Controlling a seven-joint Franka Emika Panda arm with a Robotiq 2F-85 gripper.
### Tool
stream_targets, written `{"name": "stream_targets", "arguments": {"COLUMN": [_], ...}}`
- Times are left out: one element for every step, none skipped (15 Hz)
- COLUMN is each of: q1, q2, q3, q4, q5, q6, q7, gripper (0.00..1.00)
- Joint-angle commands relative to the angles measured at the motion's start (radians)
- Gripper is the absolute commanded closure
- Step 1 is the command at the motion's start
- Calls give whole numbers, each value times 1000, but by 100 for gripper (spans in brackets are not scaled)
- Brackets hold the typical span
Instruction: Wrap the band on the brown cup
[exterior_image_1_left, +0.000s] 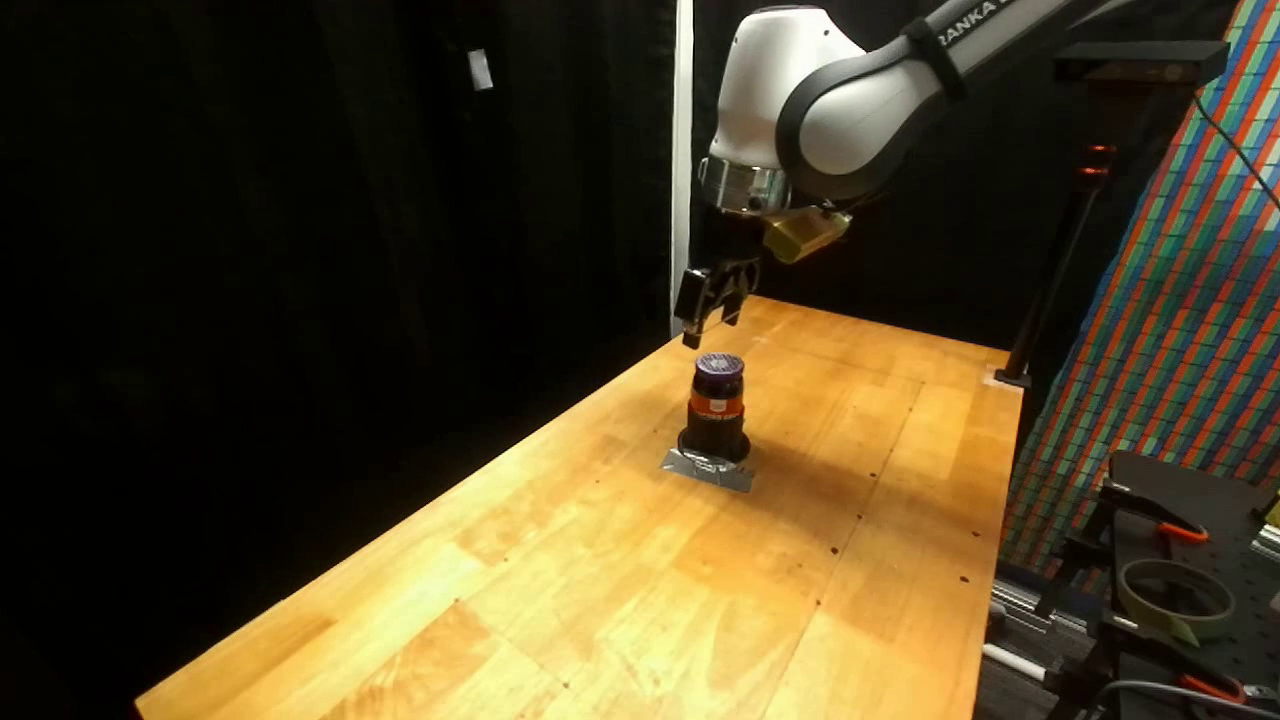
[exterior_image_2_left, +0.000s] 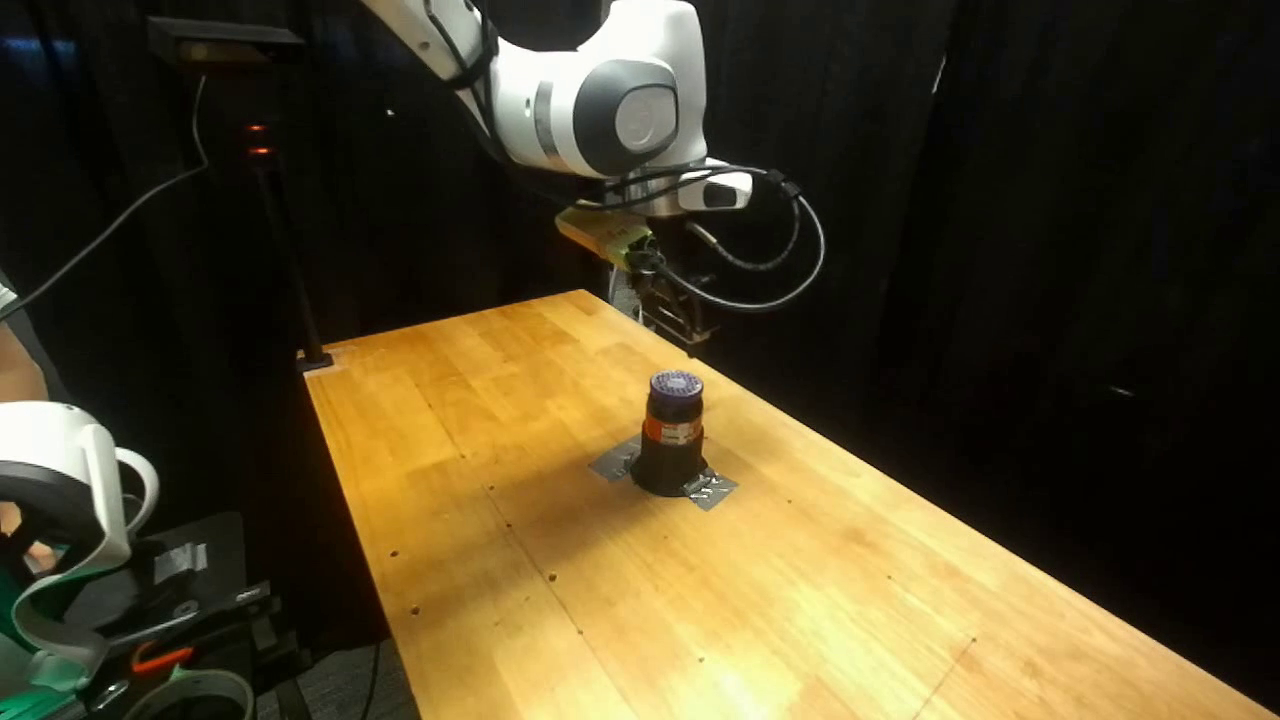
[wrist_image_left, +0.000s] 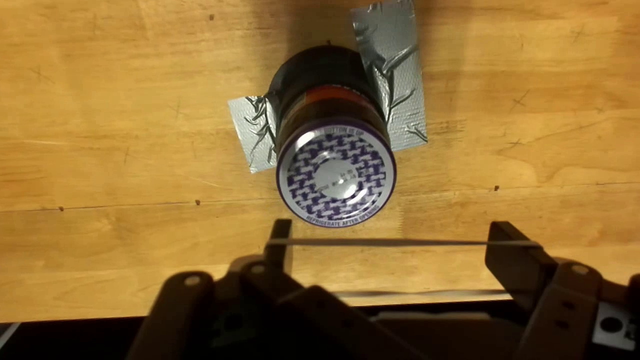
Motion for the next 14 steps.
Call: {"name": "stream_targets", "arguments": {"q1": [24, 25, 26, 26, 26, 26, 26, 25, 24, 23, 24, 24, 27, 27], "q2": [95, 114, 130, 146, 157, 171, 183, 190, 200, 208, 214, 221, 227, 235], "q3": [-33, -36, -40, -45, -49, -54, -59, -62, -64, -67, -70, -72, -78, -81], "q4": [116, 131, 143, 153, 159, 166, 173, 176, 183, 187, 190, 193, 192, 196], "q5": [37, 41, 44, 46, 49, 50, 51, 53, 54, 55, 56, 56, 52, 52], "q6": [-19, -23, -28, -27, -29, -30, -27, -28, -28, -27, -24, -19, -1, 6], "q7": [-30, -33, -33, -34, -33, -32, -31, -30, -32, -32, -29, -29, -18, -16], "gripper": [0, 0, 0, 0, 0, 0, 0, 0, 0, 0, 0, 0, 0, 0]}}
